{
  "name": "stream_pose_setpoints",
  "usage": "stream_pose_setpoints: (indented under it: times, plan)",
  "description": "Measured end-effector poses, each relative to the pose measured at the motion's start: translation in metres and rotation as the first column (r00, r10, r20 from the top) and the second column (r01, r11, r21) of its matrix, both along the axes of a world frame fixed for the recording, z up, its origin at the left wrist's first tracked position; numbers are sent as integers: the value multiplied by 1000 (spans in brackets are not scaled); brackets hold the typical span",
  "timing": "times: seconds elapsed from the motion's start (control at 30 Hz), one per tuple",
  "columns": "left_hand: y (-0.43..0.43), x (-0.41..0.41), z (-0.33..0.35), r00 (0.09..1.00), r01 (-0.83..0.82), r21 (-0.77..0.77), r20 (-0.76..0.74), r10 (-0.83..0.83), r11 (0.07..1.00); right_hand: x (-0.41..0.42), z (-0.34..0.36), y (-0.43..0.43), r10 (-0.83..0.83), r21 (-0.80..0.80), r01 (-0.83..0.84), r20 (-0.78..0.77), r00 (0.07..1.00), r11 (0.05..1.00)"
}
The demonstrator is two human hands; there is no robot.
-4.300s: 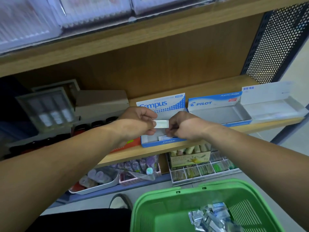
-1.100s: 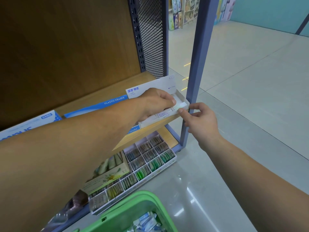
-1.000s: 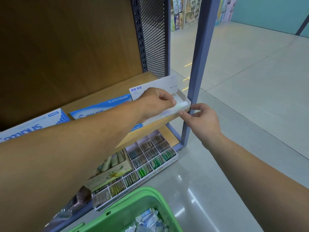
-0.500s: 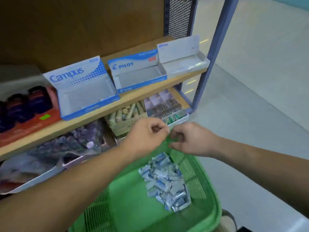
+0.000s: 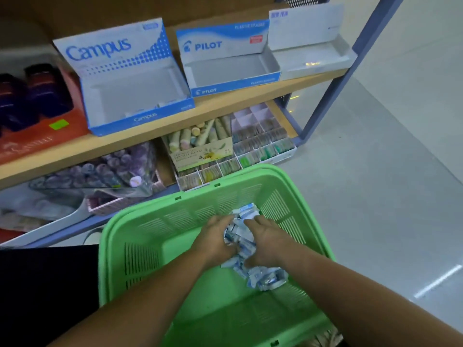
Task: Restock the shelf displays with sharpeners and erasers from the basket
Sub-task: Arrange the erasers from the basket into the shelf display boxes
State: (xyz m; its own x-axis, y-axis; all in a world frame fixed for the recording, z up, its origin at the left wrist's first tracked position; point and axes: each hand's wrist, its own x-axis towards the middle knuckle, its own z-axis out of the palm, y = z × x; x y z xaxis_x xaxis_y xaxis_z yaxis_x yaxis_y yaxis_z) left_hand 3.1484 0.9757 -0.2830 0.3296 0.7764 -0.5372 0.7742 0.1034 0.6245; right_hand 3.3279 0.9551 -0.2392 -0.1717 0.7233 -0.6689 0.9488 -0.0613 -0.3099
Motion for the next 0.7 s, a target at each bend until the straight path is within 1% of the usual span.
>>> stream_pose_setpoints:
  times: [0.07, 0.13, 0.2, 0.23, 0.3, 0.4, 0.6, 0.7]
  plan:
    - [-2, 0, -12, 994, 101, 8, -48, -101, 995, 9, -17, -7, 74, -29, -72, 43, 996, 997]
    - [-3, -2, -23, 977, 188, 18, -110, -184, 982, 15, -31, -15, 209, 2, -212, 140, 968, 977]
    - [-5, -4, -31, 969, 210, 37, -142, -202, 977, 16, -40, -22, 316, 15, -329, 234, 919, 944]
    - [-7, -5, -34, 969, 206, 62, -152, -195, 977, 15, -43, -23, 337, 21, -355, 265, 903, 935]
    - [-9, -6, -39, 973, 176, 112, -171, -155, 978, 14, -46, -20, 315, 79, -347, 267, 911, 935]
    - [-9, -7, -46, 979, 143, 155, -168, -116, 978, 16, -47, -11, 287, 190, -323, 194, 938, 927]
    - [-11, -10, -50, 966, 214, 148, -178, -186, 966, 14, -48, -4, 194, 216, -211, 97, 976, 953]
    - [-9, -7, -51, 974, 182, 112, -159, -163, 977, 14, -46, 0, 152, 229, -161, 56, 987, 960]
